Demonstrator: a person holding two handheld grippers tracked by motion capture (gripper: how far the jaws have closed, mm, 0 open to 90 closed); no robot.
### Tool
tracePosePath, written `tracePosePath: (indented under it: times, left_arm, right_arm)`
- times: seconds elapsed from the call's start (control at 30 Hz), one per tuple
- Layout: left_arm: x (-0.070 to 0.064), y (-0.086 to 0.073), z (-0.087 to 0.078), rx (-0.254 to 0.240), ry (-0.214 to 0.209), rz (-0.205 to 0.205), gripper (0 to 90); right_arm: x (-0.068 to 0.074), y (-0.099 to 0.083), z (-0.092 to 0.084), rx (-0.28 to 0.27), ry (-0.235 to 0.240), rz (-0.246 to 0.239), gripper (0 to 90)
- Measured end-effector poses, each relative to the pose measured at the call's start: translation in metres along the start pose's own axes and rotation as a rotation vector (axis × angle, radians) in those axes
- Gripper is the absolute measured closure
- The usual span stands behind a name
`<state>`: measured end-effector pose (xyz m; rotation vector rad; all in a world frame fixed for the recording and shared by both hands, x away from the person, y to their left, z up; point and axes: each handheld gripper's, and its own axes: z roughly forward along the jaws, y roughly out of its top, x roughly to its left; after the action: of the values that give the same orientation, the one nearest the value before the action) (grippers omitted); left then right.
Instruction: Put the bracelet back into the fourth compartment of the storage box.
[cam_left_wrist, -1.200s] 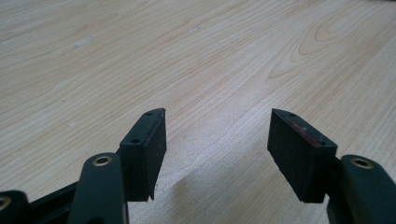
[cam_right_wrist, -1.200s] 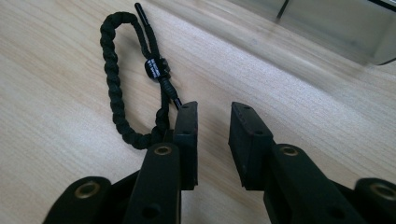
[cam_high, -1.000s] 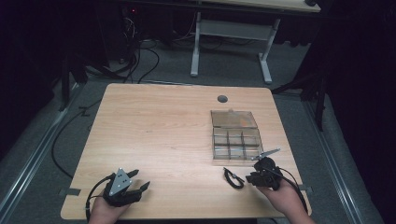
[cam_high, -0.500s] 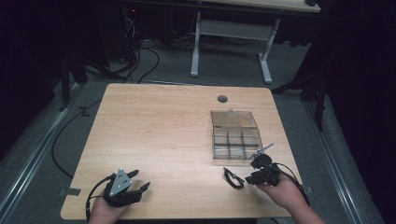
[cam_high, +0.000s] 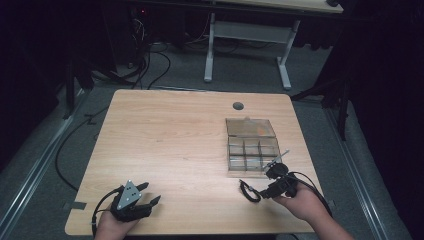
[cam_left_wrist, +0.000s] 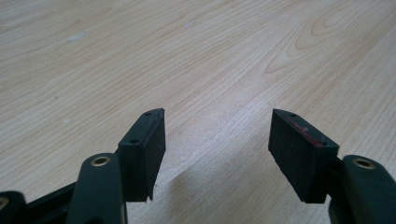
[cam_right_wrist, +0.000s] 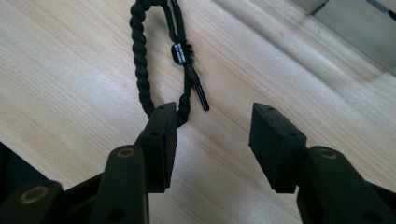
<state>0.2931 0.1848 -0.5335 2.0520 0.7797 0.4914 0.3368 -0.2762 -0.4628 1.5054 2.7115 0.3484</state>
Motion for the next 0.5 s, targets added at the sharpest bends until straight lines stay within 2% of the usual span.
tracePosePath:
  times: [0.13,0.3,0.4,0.5]
  left_arm:
    - [0.000,0.000,0.000,0.001,-0.001,0.000,37.0]
    - [0.000,0.000,0.000,0.000,-0.002,-0.002,37.0]
    - [0.000,0.000,0.000,0.002,-0.004,-0.001,36.9]
    - [0.000,0.000,0.000,0.002,-0.005,-0.001,36.9]
  right_arm:
    - [0.003,0.003,0.001,0.006,0.008,-0.003,45.0]
    - [0.011,0.009,0.011,0.013,0.010,-0.037,39.1]
    - [0.015,0.012,0.017,0.018,0.005,-0.066,38.8]
    - [0.017,0.014,0.019,0.025,0.005,-0.070,39.1]
